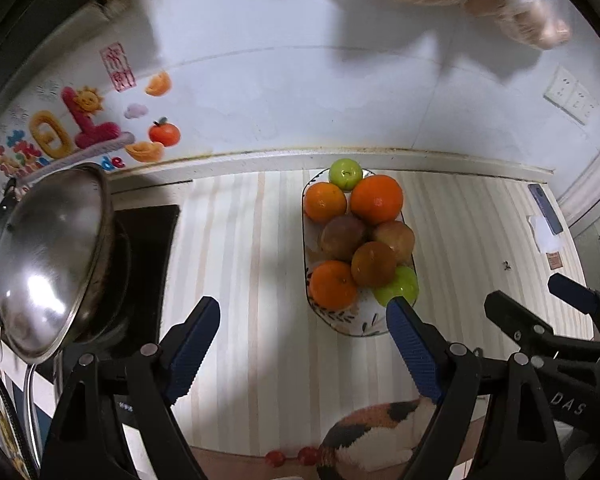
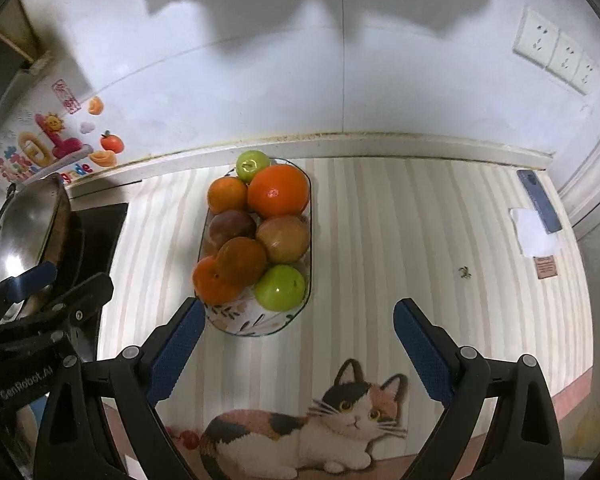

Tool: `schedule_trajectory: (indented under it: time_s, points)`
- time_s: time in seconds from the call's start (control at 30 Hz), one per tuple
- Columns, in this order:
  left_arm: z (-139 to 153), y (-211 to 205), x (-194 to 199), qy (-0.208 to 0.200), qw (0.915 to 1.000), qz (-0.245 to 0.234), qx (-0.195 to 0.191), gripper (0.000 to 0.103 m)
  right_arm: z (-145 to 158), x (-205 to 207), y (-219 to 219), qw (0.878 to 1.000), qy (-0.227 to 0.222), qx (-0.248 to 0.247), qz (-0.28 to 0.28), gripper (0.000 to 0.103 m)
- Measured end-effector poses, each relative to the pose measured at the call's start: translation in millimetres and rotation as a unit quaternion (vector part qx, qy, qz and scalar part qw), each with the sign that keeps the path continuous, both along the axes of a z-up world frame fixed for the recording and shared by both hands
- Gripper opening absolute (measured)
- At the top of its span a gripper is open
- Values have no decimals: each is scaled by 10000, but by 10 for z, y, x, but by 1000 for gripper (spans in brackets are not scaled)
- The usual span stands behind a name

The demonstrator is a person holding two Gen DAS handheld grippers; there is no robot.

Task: Organize fruits
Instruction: 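Raise both open tools away from the plate toward the cherry tomatoes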

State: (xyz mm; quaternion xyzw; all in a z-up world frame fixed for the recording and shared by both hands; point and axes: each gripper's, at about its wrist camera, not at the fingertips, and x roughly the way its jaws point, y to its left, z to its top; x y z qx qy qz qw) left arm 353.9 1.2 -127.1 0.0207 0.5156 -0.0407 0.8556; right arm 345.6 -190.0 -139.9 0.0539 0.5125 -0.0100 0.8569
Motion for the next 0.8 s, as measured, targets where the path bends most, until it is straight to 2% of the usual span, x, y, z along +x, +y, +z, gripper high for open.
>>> schedule_trajectory:
  time_s: [0.33,0.5,0.63,0.8]
  points:
    - [349,89,-496,-307,9992,50,-242,85,444,-538,34,9992,-398,5,36,97]
    - [425,117,-636,-329,9988,52,-368,85,565,-680,26,9986,-494,183,16,97]
    - [266,203,-653,-129,9991,128,-381,85,359,-674,5,9989,-166,421,100,97]
    - [-292,444,-706,507,9978,394,-163,87,-325,-633,47,9925,690,953,324,97]
